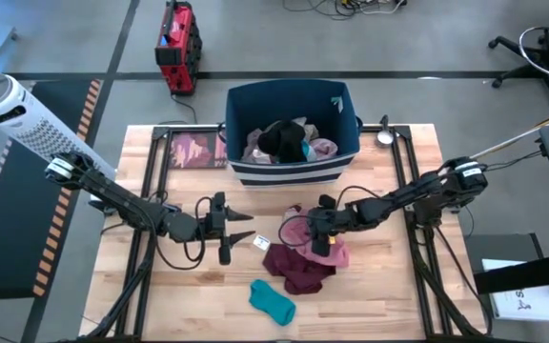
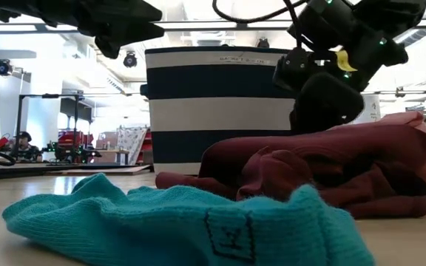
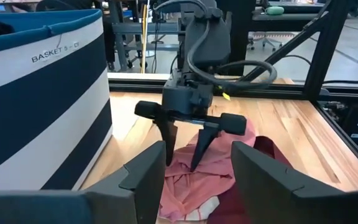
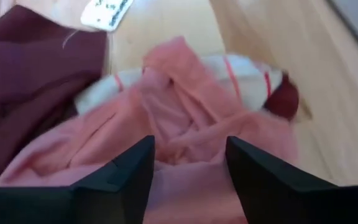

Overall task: Sort clothes
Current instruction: Put the pink shirt into the blue bin

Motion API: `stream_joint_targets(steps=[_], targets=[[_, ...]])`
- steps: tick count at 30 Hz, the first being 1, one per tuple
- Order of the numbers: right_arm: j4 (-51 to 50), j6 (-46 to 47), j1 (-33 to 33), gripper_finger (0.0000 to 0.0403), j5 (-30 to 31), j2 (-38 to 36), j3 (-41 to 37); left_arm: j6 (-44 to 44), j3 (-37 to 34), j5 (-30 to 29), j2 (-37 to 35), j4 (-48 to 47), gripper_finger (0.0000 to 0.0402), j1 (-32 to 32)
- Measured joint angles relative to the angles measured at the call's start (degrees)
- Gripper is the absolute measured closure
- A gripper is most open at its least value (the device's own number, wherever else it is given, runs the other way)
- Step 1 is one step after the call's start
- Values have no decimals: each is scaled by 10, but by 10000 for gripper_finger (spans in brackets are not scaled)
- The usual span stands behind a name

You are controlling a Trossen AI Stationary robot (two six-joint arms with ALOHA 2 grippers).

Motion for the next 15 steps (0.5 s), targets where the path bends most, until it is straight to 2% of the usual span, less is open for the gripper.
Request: stream_joint_targets(steps=[5,8,11,15], targets=[[-32,25,-1,196,3,16,0,0,0,-3,0,0,225,0],[-27,21,0,209,3,26,0,0,0,-3,0,-1,226,0],[-27,20,0,256,3,28,0,0,0,-3,0,-1,231,0],[-32,3,0,363,3,21,0,0,0,-3,0,-1,240,0]])
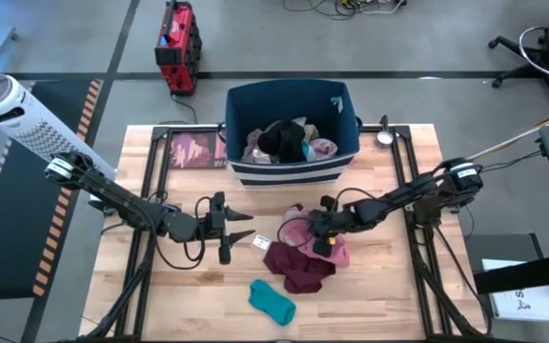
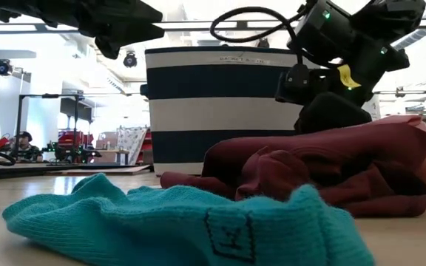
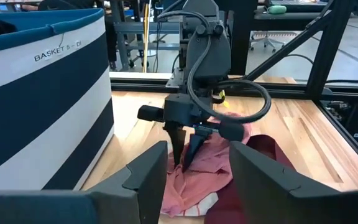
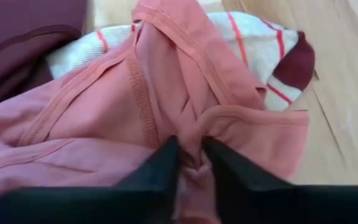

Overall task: Sort clothes
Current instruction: Put the pink shirt into the blue bin

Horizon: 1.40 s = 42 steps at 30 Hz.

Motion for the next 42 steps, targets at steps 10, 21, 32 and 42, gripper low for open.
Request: stream_joint_targets(steps=[10,21,32,42], targets=[[-21,-22,14,400,0,-112,0,-2,0,-1,0,0,256,0],[-26,-88,39,402,53,-297,14,-2,0,-1,0,-1,256,0],[-27,-266,39,403,101,-321,169,-2,0,-1,0,0,237,1],[-27,-463,19,403,181,-266,388,17,11,-1,0,0,255,7]])
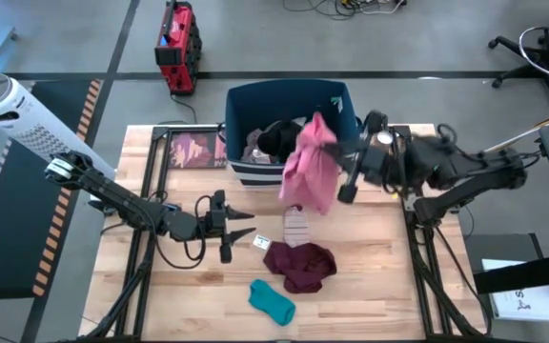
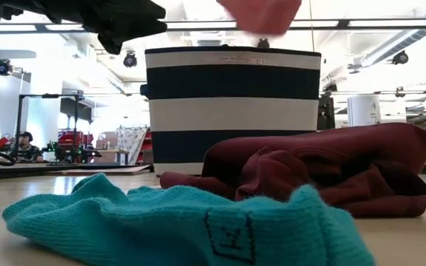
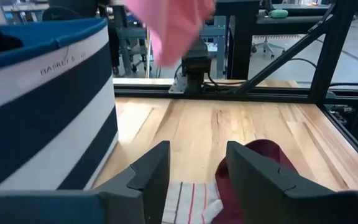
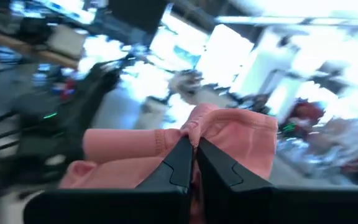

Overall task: Sort clothes
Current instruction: Put the pink shirt into the blue bin

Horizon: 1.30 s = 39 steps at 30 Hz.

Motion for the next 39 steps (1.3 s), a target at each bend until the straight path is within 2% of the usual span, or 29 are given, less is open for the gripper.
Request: stream_joint_targets(steps=[4,11,18,24,28,33,36,39], targets=[[0,-54,-32,403,30,27,69,27,11,0,0,0,271,7],[-1,-123,-110,403,32,65,141,86,46,1,0,-20,308,18],[-4,-139,-209,403,31,103,181,100,103,6,0,-128,346,27],[-78,-113,-297,403,28,144,189,100,119,16,0,-185,364,27],[-148,-60,-344,403,2,167,187,79,118,34,0,-217,343,27],[-216,6,-379,401,-16,197,185,28,117,58,11,-242,292,25],[-245,11,-382,386,-20,209,185,9,117,97,26,-243,253,25],[-278,11,-380,358,-45,216,185,-4,117,108,46,-242,216,23]])
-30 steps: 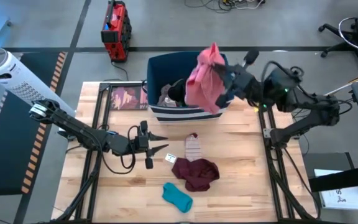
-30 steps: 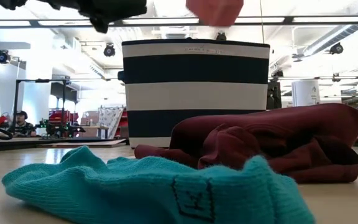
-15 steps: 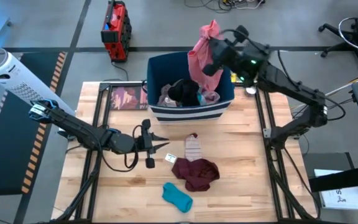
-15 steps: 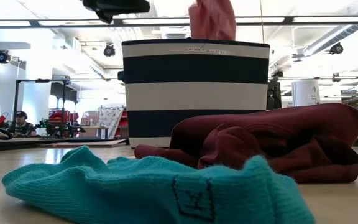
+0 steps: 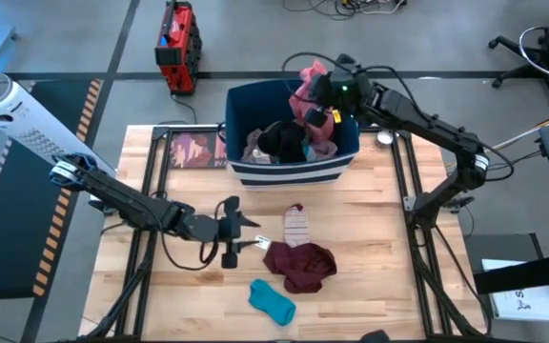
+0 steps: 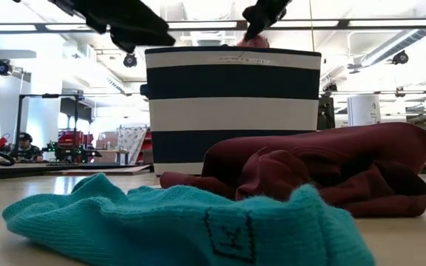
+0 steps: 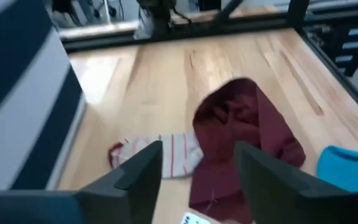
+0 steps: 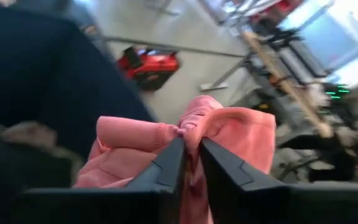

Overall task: Sort clothes
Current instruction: Put the pink shirt into the blue bin

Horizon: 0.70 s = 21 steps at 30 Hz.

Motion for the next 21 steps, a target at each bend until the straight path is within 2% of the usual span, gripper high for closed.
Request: stream_joint_targets(steps=[4,8,13,15,17,21], targets=[[-48,28,2,313,-65,4,8,-3,1,32,31,1,175,-4],[-78,59,2,268,-146,-2,9,-11,1,67,59,1,151,-7],[-125,89,1,237,-300,-10,9,-22,1,74,84,1,147,-20],[-129,102,1,244,-331,-5,9,-26,1,74,90,-1,152,-26],[-127,106,1,265,-333,5,9,-32,1,74,97,0,160,-32],[-120,104,0,338,-334,43,9,-43,1,75,103,-2,177,-44]])
